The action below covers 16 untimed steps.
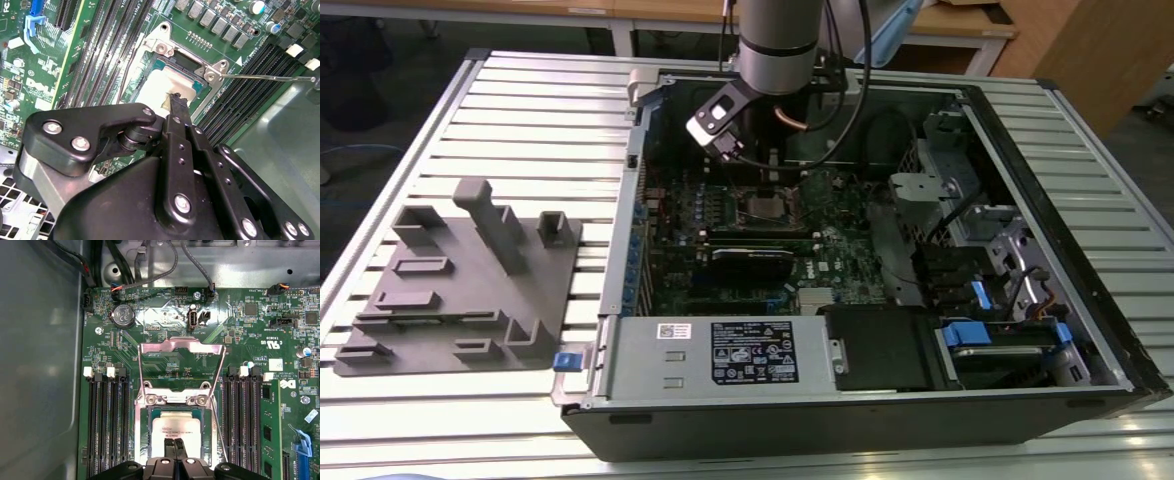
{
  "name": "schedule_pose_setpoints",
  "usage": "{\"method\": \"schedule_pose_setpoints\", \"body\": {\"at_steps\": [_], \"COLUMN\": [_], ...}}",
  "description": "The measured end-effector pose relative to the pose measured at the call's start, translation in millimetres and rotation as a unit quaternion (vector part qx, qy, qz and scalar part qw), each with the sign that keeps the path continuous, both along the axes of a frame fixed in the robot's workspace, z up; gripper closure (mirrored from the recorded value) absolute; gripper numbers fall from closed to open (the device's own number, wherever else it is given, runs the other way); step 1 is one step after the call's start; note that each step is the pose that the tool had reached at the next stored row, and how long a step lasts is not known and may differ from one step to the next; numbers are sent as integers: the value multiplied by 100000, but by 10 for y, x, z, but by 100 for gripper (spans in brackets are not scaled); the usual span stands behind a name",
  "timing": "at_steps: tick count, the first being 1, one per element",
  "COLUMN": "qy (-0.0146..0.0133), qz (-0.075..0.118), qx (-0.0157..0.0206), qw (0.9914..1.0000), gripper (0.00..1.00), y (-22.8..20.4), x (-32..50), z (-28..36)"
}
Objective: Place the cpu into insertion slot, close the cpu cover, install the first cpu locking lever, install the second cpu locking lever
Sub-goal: 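Place the cpu into insertion slot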
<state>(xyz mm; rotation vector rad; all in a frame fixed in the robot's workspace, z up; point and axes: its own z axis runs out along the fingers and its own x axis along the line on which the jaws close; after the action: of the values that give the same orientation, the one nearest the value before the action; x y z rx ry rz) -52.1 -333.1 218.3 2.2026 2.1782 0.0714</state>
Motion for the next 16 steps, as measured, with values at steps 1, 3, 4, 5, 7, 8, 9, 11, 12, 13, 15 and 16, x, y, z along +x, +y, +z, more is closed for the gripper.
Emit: {"method": "schedule_pose_setpoints", "body": {"at_steps": [1,3,4,5,7,8,9,11,12,13,15,16], "qy": [1,-5,-7,-2,12,8,6,4,5,-2,-5,1], "qz": [-1,-1,-1,0,-1,3,4,3,2,1,-1,0], "qx": [-2,8,8,3,-19,-14,-12,-7,-7,0,5,-3], "qw": [100000,100000,100000,100000,100000,100000,100000,100000,100000,100000,100000,100000], "gripper": [89,89,89,89,89,89,89,89,89,89,89,89], "y": [0,0,0,0,3,3,3,4,4,4,4,4], "x": [0,0,0,0,0,0,0,0,0,1,1,0], "z": [7,6,6,7,9,8,8,18,25,28,28,29]}}
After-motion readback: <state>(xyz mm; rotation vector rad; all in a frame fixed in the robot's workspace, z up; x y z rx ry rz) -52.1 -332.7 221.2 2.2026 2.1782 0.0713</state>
